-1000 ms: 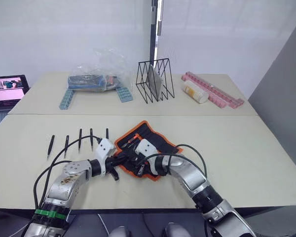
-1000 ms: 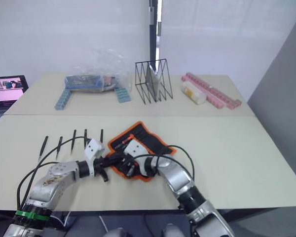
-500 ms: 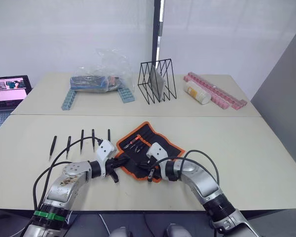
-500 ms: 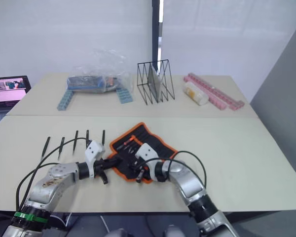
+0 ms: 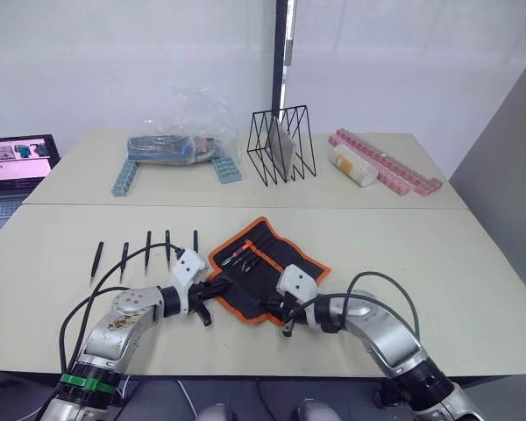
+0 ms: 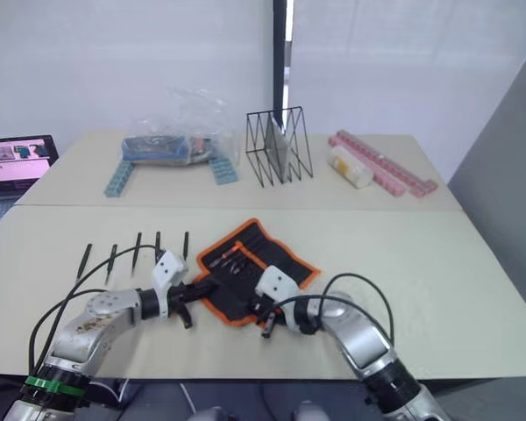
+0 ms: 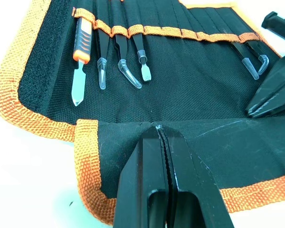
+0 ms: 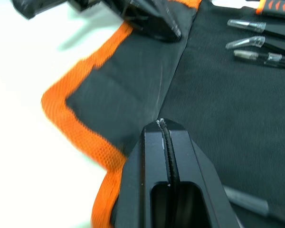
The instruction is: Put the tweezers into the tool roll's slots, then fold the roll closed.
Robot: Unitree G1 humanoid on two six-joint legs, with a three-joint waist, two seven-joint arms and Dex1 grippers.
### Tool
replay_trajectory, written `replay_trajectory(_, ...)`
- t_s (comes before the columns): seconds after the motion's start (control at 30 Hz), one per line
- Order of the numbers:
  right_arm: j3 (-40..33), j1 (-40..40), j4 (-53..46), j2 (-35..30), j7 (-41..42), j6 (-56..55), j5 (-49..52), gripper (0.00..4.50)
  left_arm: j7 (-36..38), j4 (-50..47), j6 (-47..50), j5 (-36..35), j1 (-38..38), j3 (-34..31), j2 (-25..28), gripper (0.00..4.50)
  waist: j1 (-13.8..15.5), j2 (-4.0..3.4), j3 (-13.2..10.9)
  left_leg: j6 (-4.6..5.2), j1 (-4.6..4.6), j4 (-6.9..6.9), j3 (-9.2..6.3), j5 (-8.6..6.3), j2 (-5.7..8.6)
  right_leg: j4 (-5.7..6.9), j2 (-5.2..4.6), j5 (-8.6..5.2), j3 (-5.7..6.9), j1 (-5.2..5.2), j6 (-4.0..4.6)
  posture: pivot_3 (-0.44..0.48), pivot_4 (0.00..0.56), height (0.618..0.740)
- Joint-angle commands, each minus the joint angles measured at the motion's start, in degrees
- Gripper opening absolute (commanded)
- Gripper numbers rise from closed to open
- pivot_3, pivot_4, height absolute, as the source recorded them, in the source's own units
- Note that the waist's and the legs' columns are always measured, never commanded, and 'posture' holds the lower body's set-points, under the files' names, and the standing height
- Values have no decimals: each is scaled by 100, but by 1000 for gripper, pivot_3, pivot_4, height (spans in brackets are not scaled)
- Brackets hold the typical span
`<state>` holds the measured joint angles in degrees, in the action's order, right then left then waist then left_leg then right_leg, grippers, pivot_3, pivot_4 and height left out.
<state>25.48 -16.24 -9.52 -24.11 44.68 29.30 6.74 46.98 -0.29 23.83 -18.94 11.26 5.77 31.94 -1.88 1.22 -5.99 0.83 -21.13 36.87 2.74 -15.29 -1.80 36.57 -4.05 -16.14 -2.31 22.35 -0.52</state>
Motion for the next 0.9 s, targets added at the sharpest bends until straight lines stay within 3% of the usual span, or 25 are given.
replay_trajectory(0.03,402,400,334,-335,-2,556,-376,0,-104,261,132,298,-101,41,129,28,14,1,2,0,0,0,0,0,0,0,-1,0,1,0,0,0,150,737)
replay_trajectory(0.33,415,439,75,-544,-52,468,-469,0,-100,316,119,331,-56,53,122,28,74,5,5,0,0,-1,1,0,0,-6,-18,-2,27,0,3,0,150,737)
replay_trajectory(0.67,-806,282,-942,40,-36,136,762,0,-69,330,-320,294,140,-125,77,28,113,-1,-16,1,-58,-3,6,7,-1,-47,-83,2,163,43,10,0,150,737)
replay_trajectory(0.9,-1428,257,-1071,152,-103,555,1472,0,108,-569,-265,-351,364,-767,230,28,108,10,-56,13,-119,-4,5,38,-2,-33,-84,21,190,109,15,0,150,737)
